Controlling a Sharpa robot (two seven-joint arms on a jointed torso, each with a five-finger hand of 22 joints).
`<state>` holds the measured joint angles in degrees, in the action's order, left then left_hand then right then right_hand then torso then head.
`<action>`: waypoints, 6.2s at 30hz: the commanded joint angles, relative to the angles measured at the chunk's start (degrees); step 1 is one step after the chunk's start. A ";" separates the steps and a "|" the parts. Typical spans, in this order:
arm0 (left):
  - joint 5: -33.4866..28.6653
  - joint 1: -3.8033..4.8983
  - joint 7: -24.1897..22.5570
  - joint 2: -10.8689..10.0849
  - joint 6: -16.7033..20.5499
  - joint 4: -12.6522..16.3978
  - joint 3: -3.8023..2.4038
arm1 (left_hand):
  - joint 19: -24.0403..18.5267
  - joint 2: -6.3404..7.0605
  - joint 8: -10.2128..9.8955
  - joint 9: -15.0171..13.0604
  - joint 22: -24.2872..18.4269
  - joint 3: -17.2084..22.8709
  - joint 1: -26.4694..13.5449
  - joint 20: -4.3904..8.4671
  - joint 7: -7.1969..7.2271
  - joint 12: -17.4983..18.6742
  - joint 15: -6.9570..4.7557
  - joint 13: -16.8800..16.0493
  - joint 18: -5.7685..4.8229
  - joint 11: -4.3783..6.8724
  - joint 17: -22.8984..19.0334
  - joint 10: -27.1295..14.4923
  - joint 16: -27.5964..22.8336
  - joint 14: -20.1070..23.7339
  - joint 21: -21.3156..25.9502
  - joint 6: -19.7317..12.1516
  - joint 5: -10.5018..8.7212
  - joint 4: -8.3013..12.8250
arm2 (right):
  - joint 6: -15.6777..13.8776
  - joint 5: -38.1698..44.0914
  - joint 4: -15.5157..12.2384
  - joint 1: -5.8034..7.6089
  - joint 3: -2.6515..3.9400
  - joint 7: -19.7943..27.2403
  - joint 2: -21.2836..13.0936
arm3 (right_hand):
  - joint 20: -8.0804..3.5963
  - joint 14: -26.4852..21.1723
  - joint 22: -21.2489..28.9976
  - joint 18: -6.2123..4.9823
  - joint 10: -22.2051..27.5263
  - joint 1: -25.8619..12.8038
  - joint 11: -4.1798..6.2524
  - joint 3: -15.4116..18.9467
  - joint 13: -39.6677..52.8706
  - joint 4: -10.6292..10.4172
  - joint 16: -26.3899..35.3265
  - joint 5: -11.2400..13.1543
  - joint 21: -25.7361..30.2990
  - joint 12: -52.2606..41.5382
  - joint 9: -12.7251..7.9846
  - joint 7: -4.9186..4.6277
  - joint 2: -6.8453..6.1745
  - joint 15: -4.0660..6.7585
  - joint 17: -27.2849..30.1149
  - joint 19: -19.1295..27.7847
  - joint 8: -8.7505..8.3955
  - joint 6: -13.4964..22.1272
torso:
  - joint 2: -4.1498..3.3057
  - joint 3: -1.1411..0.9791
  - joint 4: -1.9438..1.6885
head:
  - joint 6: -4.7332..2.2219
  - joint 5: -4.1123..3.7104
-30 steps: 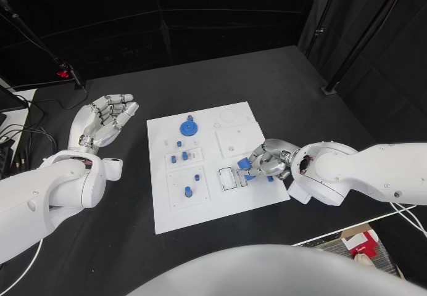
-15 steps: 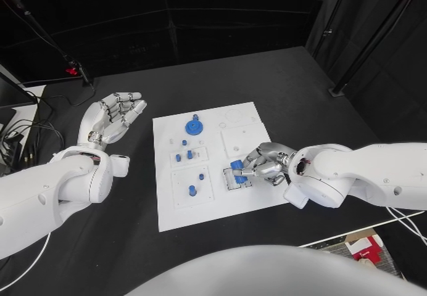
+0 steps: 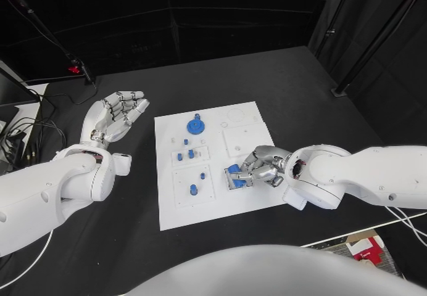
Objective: Assemble the parts on the task board
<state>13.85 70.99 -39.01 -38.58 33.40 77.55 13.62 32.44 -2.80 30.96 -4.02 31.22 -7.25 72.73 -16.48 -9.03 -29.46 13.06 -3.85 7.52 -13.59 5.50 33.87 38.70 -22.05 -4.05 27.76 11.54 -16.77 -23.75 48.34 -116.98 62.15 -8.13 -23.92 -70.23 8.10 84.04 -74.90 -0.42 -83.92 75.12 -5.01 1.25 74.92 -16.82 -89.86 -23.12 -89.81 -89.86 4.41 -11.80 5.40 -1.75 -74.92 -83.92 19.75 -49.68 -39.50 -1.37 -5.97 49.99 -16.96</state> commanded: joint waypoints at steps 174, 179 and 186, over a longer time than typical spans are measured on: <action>-0.07 -0.51 -0.63 -0.15 -1.40 -0.10 -0.05 | 0.27 -1.07 0.77 0.11 -0.43 -0.83 0.72 -0.09 -6.78 -0.83 -0.10 0.10 -0.33 0.15 -0.72 -0.61 0.98 0.38 -0.28 -0.70 1.34 0.12 | -9.15 18.90 -1.71 0.01 -0.02 6.16 -7.55 | -3.02 5.96 -15.10 0.42 -6.08 -2.02 2.40 2.37 15.08 0.14 -0.14 13.52 -0.19 -0.14 14.82 5.33 -9.09 2.83 -15.08 -6.08 10.65 -0.05 | 0.02 0.01 -0.15 | 0.01 -2.10; -0.07 -0.51 -0.63 -0.02 -1.31 -0.12 -0.05 | 0.27 -1.07 0.77 0.11 -0.43 -0.83 0.72 -0.09 -6.78 -0.83 -0.10 0.10 -0.33 0.15 -0.72 -0.61 0.98 0.38 -0.28 -0.70 1.34 0.12 | -1.51 22.08 -0.72 -0.03 -0.06 0.20 -9.62 | -2.29 5.96 -15.10 0.42 -6.08 -1.10 1.56 3.02 15.08 0.42 -0.14 9.28 -0.19 -0.14 14.10 4.45 -7.53 2.05 -15.08 -6.08 9.84 2.09 | 0.01 0.02 0.20 | 0.01 -3.10; -0.07 -0.52 -0.65 -0.06 -1.26 -0.14 -0.05 | 0.27 -1.16 0.84 0.11 -0.46 -0.87 0.85 -0.09 -6.78 -0.90 -0.10 0.10 -0.33 0.15 -0.80 -0.63 1.05 0.40 -0.28 -0.72 1.47 0.13 | 3.74 30.23 -1.15 -0.07 -0.09 -7.93 -11.41 | -1.85 5.96 -15.10 0.42 -6.08 -1.77 1.17 4.12 15.08 0.19 -0.14 7.41 -0.19 -0.14 13.64 4.09 -7.30 1.64 -15.08 -6.08 9.82 2.60 | 0.04 -0.03 0.04 | 0.01 -3.89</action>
<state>13.83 70.39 -39.00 -38.67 32.31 77.39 13.62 32.44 -3.48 31.41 -3.99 30.81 -7.74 73.41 -16.48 -9.04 -30.01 13.06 -3.81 7.52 -13.38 4.79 33.66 39.36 -22.05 -4.05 27.34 12.65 -16.62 -24.85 73.16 -117.74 62.05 -8.22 -26.11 -81.56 5.87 84.04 -74.94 -0.42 -84.04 73.65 -3.29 5.13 74.92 -16.59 -89.86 -15.54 -89.81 -89.85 18.13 -7.76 -2.14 0.30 -74.91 -83.94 29.73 -47.57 -39.48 -1.36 -5.87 49.99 -20.58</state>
